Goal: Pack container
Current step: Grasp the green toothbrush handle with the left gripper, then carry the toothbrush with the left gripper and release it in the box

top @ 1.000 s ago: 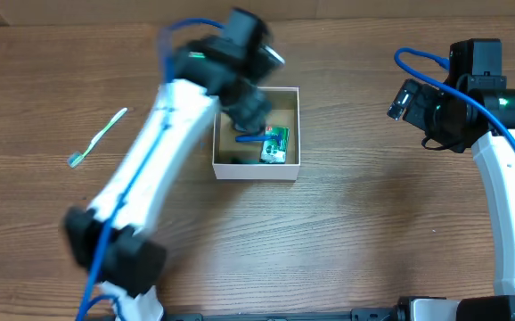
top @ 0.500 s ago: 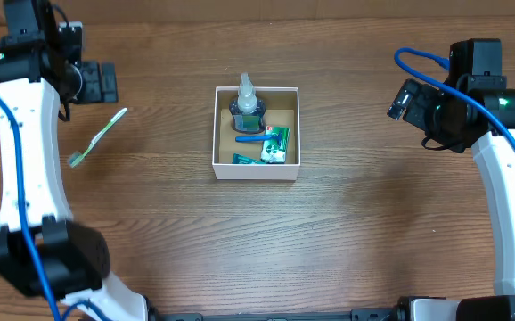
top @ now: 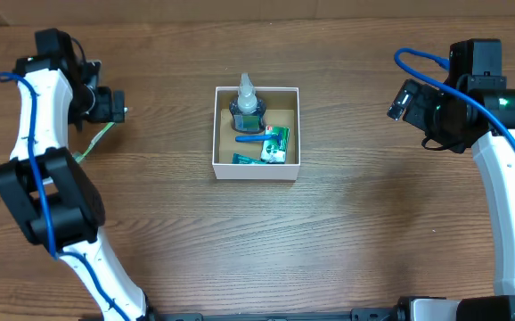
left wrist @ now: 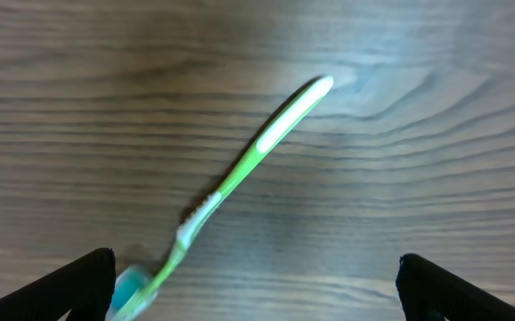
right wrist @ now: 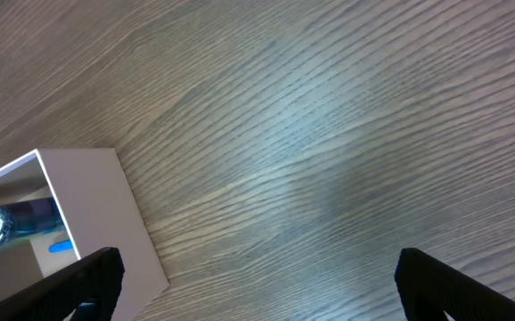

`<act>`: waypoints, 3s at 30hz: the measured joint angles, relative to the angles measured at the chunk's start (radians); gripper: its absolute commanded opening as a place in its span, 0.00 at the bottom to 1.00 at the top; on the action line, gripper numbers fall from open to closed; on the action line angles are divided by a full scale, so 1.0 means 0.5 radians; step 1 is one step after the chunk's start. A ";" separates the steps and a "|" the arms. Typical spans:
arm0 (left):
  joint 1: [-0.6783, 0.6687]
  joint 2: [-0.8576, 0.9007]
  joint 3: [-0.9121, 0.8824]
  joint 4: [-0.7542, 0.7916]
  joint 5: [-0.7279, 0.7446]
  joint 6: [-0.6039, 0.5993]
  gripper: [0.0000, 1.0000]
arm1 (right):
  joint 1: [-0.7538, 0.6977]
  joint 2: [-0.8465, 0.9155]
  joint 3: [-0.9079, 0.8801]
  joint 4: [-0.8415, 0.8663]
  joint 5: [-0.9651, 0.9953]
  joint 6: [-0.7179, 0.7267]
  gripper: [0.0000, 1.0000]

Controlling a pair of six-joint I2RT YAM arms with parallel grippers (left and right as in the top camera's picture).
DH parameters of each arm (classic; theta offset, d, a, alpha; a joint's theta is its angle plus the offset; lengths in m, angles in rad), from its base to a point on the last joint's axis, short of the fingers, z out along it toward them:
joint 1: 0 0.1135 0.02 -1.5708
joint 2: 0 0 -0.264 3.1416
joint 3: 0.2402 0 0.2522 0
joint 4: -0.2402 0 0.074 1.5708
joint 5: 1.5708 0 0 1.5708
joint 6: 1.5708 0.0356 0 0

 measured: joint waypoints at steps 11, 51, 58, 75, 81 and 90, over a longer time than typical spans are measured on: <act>0.038 0.297 -0.001 0.026 -0.002 0.032 1.00 | 0.001 0.000 0.000 -0.009 -0.001 0.000 1.00; 0.059 0.262 -0.081 0.000 0.167 0.021 0.04 | 0.001 0.000 0.000 -0.044 0.000 0.000 1.00; 0.053 0.259 -0.054 -0.170 0.183 -0.109 0.04 | 0.001 0.000 0.000 -0.051 0.002 -0.001 1.00; -0.903 -0.898 0.020 -0.124 0.174 -0.051 0.04 | 0.001 0.000 0.000 -0.037 0.008 -0.008 1.00; -1.398 -0.857 0.020 -0.019 0.030 0.233 0.04 | 0.000 0.000 0.000 -0.017 0.011 -0.008 1.00; -1.591 -0.529 0.019 0.002 -0.024 0.397 0.04 | 0.001 0.000 0.000 -0.018 0.022 -0.008 1.00</act>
